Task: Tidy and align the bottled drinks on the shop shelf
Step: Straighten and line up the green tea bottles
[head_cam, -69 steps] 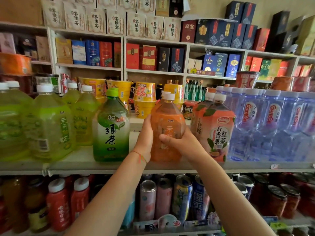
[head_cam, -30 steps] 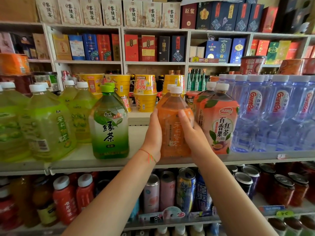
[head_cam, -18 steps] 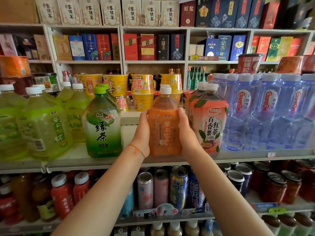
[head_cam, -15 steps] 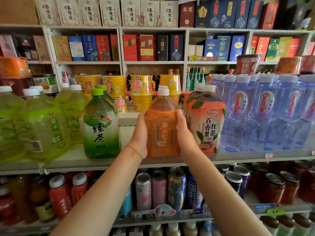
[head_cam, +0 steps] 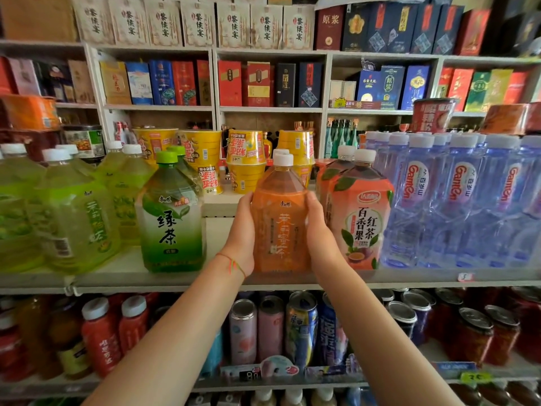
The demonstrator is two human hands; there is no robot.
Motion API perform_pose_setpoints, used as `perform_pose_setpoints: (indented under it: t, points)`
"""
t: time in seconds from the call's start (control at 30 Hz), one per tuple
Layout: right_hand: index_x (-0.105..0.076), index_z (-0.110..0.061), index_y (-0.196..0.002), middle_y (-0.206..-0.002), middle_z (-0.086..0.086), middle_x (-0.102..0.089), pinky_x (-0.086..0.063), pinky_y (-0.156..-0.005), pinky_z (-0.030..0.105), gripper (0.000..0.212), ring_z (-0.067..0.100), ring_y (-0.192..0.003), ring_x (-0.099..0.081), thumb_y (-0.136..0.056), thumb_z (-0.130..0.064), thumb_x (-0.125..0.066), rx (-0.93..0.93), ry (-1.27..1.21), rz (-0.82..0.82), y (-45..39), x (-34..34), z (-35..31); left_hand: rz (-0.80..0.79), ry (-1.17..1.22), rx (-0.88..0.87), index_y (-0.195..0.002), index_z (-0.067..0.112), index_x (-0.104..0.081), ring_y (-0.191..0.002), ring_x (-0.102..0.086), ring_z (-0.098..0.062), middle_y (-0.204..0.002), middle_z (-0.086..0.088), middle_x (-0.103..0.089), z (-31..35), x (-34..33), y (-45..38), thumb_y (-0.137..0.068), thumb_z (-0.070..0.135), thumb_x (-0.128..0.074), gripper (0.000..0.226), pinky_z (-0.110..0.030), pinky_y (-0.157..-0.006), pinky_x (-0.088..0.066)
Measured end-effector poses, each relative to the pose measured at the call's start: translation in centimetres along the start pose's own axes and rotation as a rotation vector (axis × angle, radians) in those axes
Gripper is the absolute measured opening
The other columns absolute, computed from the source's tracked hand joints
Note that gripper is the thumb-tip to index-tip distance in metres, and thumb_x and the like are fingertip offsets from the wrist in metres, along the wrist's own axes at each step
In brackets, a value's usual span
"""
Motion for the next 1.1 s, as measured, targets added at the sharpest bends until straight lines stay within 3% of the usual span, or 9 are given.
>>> perform_pose_setpoints:
  t: [0.17, 0.4, 0.47, 0.53, 0.63, 0.77, 0.87, 0.97, 1.1]
  points:
    - [-0.066, -0.035, -0.096, -0.103, -0.002, -0.074, -0.052, -0.099, 0.048, 0.049, 0.019, -0.1, -0.067, -0.091, -0.075, -0.039, 0.012, -0.042, -0.004, 0.5, -0.6, 0.2, -0.007, 0.007, -0.006, -0.094, 0.021, -0.076, -0.085, -0.073, -0.023, -0.09, -0.007, -0.078, -0.2, -0.3, 0.1, -0.1, 0.065, -0.026, 0.067, -0.038, -0.077, -0.056]
    - [-0.065, -0.033, -0.095, -0.1, -0.004, -0.073, -0.052, -0.1, 0.047, 0.052, 0.018, -0.099, -0.066, -0.091, -0.076, -0.036, 0.036, -0.028, 0.044, 1.0, -0.6, -0.1, -0.006, 0.017, -0.005, -0.093, 0.022, -0.077, -0.084, -0.072, -0.023, -0.09, -0.006, -0.078, -0.3, -0.5, -0.1, -0.099, 0.065, -0.029, 0.065, -0.038, -0.076, -0.056]
    - [-0.066, -0.032, -0.117, -0.114, -0.003, -0.07, -0.048, -0.105, 0.047, 0.059, 0.018, -0.11, -0.063, -0.095, -0.074, -0.032, 0.105, 0.04, 0.099, 1.2, -0.6, -0.2, 0.018, -0.011, 0.018, -0.094, 0.022, -0.077, -0.085, -0.073, -0.022, -0.091, -0.006, -0.078, -0.2, -0.5, 0.3, -0.1, 0.062, -0.029, 0.063, -0.036, -0.075, -0.056]
    - [-0.048, -0.03, -0.145, -0.139, -0.003, -0.058, -0.041, -0.112, 0.046, 0.055, 0.017, -0.129, -0.053, -0.101, -0.059, -0.032, 0.315, 0.12, 0.165, 1.5, -0.7, -0.3, 0.089, -0.06, 0.012, -0.093, 0.024, -0.077, -0.085, -0.073, -0.02, -0.089, -0.003, -0.078, -0.2, -0.5, 0.8, -0.103, 0.055, -0.031, 0.056, -0.035, -0.074, -0.057]
    - [-0.024, -0.021, -0.157, -0.161, -0.001, -0.032, -0.031, -0.12, 0.041, 0.056, 0.013, -0.148, -0.03, -0.103, -0.024, -0.04, 0.696, 0.231, 0.172, 2.8, -1.6, -0.7, 0.281, -0.239, -0.279, -0.096, 0.026, -0.073, -0.1, -0.069, -0.016, -0.096, 0.003, -0.076, -0.1, 0.4, 1.8, -0.104, 0.033, -0.044, 0.032, -0.033, -0.085, -0.057]
    - [-0.036, -0.001, -0.15, -0.16, 0.012, -0.032, -0.021, -0.124, 0.034, 0.055, 0.019, -0.154, -0.019, -0.096, 0.0, -0.045, 1.032, 0.356, 0.201, 4.6, -3.6, -0.2, 0.484, -0.593, -0.999, -0.106, 0.019, -0.069, -0.109, -0.061, -0.012, -0.109, 0.006, -0.067, 2.2, 3.3, 4.4, -0.093, 0.008, -0.051, 0.024, -0.026, -0.096, -0.049]
    - [-0.042, -0.003, -0.146, -0.156, 0.009, -0.04, -0.024, -0.121, 0.025, 0.054, 0.016, -0.151, -0.027, -0.094, 0.007, -0.048, 1.073, 0.393, 0.092, 5.1, -6.1, 0.8, 0.679, -0.734, -1.193, -0.117, 0.005, -0.063, -0.119, -0.052, -0.024, -0.122, -0.007, -0.058, 3.7, 7.0, 4.5, -0.089, 0.007, -0.054, 0.03, -0.032, -0.105, -0.04]
    - [-0.039, -0.015, -0.15, -0.148, -0.009, -0.043, -0.025, -0.111, 0.007, 0.054, -0.001, -0.139, -0.034, -0.099, -0.005, -0.051, 0.858, 0.458, -0.107, 5.4, -9.1, 1.2, 0.733, -0.535, -0.936, -0.138, 0.01, -0.049, -0.127, -0.044, -0.017, -0.133, 0.001, -0.048, 4.8, 10.6, 4.9, -0.093, 0.015, -0.052, 0.045, -0.031, -0.109, -0.034]
    - [-0.023, -0.021, -0.156, -0.155, -0.005, -0.04, -0.037, -0.116, 0.032, 0.073, 0.01, -0.142, -0.038, -0.096, -0.029, -0.064, 0.489, 0.458, -0.2, 3.7, -12.3, 2.9, 0.56, -0.276, -0.433, -0.144, 0.017, -0.049, -0.127, -0.046, -0.012, -0.138, 0.007, -0.051, 4.6, 15.6, 2.6, -0.097, 0.045, -0.045, 0.055, -0.033, -0.11, -0.033]
Point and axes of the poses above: each hand's wrist, its own y-axis away from the middle knuckle, its own x-axis out of the back of the hand, z = x × y, the point moved 2 cm from there along -y, towards the middle knuckle
